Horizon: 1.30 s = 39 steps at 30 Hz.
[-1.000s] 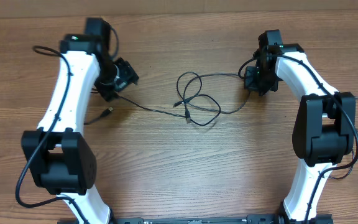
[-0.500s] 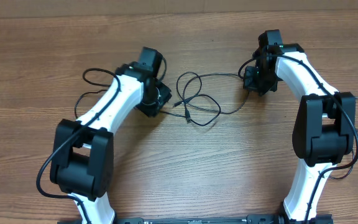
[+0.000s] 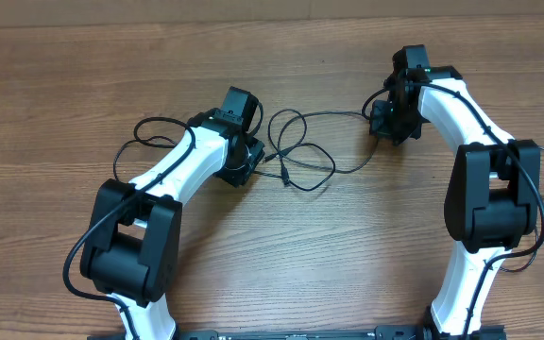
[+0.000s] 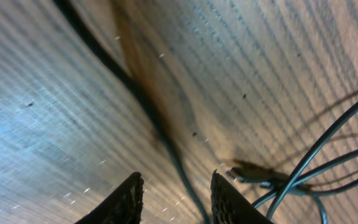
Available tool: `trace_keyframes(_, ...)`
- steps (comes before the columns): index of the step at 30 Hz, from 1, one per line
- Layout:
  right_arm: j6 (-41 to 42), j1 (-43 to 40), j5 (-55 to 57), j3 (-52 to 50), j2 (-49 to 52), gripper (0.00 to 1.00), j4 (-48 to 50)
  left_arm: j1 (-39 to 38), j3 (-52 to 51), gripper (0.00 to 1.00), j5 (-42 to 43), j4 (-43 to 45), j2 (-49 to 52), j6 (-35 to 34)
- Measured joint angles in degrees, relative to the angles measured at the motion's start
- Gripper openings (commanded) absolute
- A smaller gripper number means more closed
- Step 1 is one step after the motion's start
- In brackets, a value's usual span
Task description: Untangle cables
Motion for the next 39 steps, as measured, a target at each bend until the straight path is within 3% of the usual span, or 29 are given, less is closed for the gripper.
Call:
trace_keyframes(7,-0.04,0.0,0.02,0.0,0.0,0.05,0.02,0.07,0.44,0.29,0.42,1.92,3.63,-1.53)
trace_keyframes(9,-0.02,0.0,0.0,0.0,0.0,0.04,0.02,0.07,0.52,0.2,0.52,1.14,3.72,-1.75)
trace_keyframes(11,-0.02,0.0,0.0,0.0,0.0,0.04,0.0,0.07,0.52,0.04,0.59,0.39,3.74,-2.01)
trace_keyframes(16,0.0,0.0,0.0,0.0,0.0,0.04,0.04,0.15,0.5,0.04,0.66,-0.26,3.82,0.66)
trace_keyframes(20,-0.04,0.0,0.02,0.0,0.0,0.04,0.02,1.29,0.55,0.04,1.99,-0.92,3.82,12.04)
trace_keyframes(28,-0.02,0.0,-0.02,0.0,0.0,0.04,0.17,8.83,1.84,0.04,-0.39,-15.1,2.56,30.16)
trace_keyframes(33,-0.02,0.0,-0.02,0.0,0.0,0.04,0.11,14.67,5.2,0.04,-8.61,-24.17,-4.61,34.67)
trace_keyframes(39,0.0,0.0,-0.02,0.0,0.0,0.04,0.13,22.27,9.33,0.04,-14.82,-28.33,-15.52,36.57)
